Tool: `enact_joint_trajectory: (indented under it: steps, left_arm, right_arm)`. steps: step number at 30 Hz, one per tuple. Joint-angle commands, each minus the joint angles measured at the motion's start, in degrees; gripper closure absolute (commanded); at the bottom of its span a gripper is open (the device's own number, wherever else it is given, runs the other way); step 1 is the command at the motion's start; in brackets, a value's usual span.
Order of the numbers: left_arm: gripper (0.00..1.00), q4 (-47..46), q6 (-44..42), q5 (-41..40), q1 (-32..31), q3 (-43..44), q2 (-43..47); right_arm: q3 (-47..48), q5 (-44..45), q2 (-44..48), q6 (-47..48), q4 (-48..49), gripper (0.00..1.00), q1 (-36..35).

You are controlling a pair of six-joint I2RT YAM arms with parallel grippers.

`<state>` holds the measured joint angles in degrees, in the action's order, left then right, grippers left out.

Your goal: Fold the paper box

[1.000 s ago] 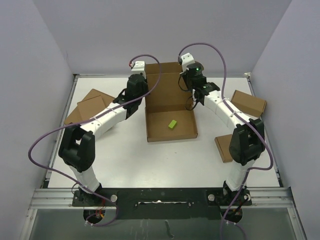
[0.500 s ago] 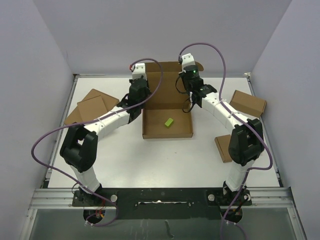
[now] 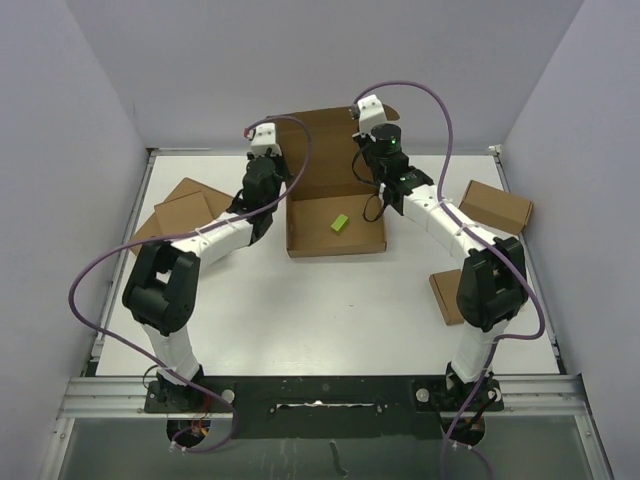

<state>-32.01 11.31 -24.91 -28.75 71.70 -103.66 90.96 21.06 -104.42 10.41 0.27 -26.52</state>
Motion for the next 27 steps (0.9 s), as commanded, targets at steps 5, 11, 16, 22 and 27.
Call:
enact_joint_trajectory:
  steps: [5,11,16,22,27]
  left_arm:
    - [1.0,-15.4,0.2,12.3,-1.6,-4.2,-1.2]
    - [1.0,-16.6,1.1,12.7,-2.2,-7.7,0.3]
    - [1.0,-17.0,0.7,12.5,-3.7,-9.8,1.1]
    - [1.0,-18.6,0.8,11.4,-4.7,-13.7,2.5]
    - [1.0,-19.7,0.6,10.5,-5.3,-16.7,4.0]
  right_arm:
    - [-2.3,-3.9,-1.4,0.9,10.7,1.0,-3.2]
    - [-8.8,-3.3,0.6,-1.7,13.3,1.0,-3.3]
    - [-14.6,-3.5,3.5,-2.9,15.1,1.0,-3.4]
    - [-18.9,-3.7,6.7,-3.8,15.8,0.96,-3.4]
    - [-21.3,-4.0,8.2,-5.8,15.2,0.95,-3.8]
